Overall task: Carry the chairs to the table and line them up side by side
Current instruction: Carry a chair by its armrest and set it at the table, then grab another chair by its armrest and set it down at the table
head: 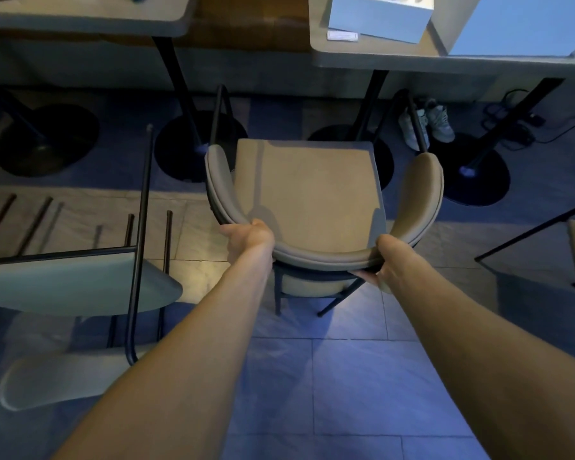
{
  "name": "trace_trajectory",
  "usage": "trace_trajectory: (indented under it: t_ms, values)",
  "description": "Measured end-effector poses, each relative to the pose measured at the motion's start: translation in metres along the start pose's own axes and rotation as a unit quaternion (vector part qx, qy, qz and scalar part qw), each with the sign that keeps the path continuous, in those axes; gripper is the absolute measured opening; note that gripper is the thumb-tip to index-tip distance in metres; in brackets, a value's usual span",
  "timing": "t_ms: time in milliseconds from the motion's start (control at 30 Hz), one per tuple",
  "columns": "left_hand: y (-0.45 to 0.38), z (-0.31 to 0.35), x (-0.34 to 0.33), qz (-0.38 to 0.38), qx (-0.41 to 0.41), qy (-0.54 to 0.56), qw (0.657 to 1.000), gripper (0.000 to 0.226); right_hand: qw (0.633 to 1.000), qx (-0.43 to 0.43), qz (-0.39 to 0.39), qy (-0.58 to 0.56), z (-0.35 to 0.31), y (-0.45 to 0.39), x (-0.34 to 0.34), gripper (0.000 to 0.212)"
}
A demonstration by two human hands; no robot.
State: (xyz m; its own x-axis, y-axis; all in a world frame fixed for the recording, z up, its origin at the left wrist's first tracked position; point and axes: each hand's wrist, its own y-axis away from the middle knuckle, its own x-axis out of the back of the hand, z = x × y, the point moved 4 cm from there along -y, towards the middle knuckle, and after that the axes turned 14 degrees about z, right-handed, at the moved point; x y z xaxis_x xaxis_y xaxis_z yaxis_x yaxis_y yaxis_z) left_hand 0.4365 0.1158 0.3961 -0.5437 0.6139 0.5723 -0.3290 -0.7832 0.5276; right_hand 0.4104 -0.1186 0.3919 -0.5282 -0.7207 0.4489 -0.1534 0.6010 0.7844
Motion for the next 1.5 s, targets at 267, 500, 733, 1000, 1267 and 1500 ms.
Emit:
trace_trajectory:
  t_ms: [267, 500, 733, 1000, 1267, 1500]
  values:
    - [0.002, 0.0, 0.002, -0.027, 0.016, 0.02, 0.999, 0.05, 1.0, 0.003, 0.016, 0.006, -0.002, -0.021, -0.01, 0.034]
    - [0.007, 0.003, 0.007, -0.051, 0.021, 0.019, 0.998, 0.054, 0.999, -0.002, 0.042, -0.003, -0.001, -0.029, -0.011, 0.034]
    - [0.015, 0.005, 0.015, -0.081, 0.04, 0.014, 0.996, 0.053, 0.996, 0.01, 0.087, -0.017, -0.003, -0.025, -0.008, 0.041]
    - [0.003, 0.011, 0.062, -0.308, 0.099, -0.063, 0.944, 0.061, 0.954, -0.116, 0.083, -0.265, 0.077, 0.077, -0.033, 0.084]
    - [-0.109, -0.015, 0.184, -0.29, 0.068, -0.073, 0.952, 0.024, 0.974, -0.08, -0.209, -0.041, 0.169, 0.207, -0.185, 0.028]
    - [-0.246, -0.099, 0.285, -0.194, 0.116, -0.055, 0.973, 0.021, 0.965, -0.093, -0.244, 0.01, 0.262, 0.264, -0.276, 0.029]
